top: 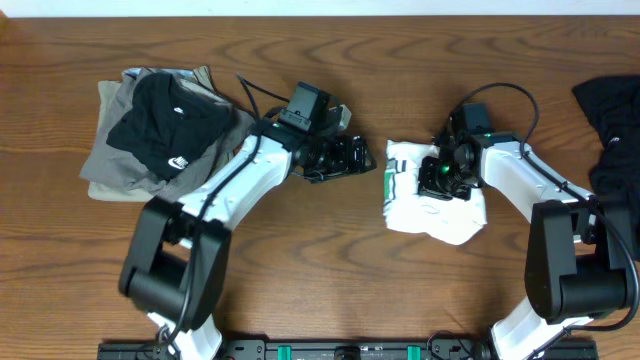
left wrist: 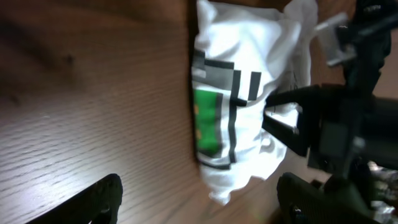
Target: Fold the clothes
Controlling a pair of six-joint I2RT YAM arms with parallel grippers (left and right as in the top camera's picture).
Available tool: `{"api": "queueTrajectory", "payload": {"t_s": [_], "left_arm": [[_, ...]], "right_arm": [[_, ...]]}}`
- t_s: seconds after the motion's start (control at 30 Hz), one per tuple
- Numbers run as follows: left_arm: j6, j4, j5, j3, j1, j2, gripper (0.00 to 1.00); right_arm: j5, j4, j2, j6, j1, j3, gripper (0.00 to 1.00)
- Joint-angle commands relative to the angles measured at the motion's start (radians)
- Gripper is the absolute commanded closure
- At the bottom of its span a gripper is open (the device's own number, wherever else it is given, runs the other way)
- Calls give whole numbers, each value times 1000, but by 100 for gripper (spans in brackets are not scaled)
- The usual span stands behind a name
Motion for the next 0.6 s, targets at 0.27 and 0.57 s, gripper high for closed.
{"api": "queueTrajectory", "payload": {"t_s": [0.27,0.57], "left_arm": [[-202,140,82,8,-80,127,18],[-213,143,40,2,-114,205,18]], "right_arm": [[71,-101,-345,-38,-89,-14,91],[225,-90,-290,-33,-95,-33,93]]}}
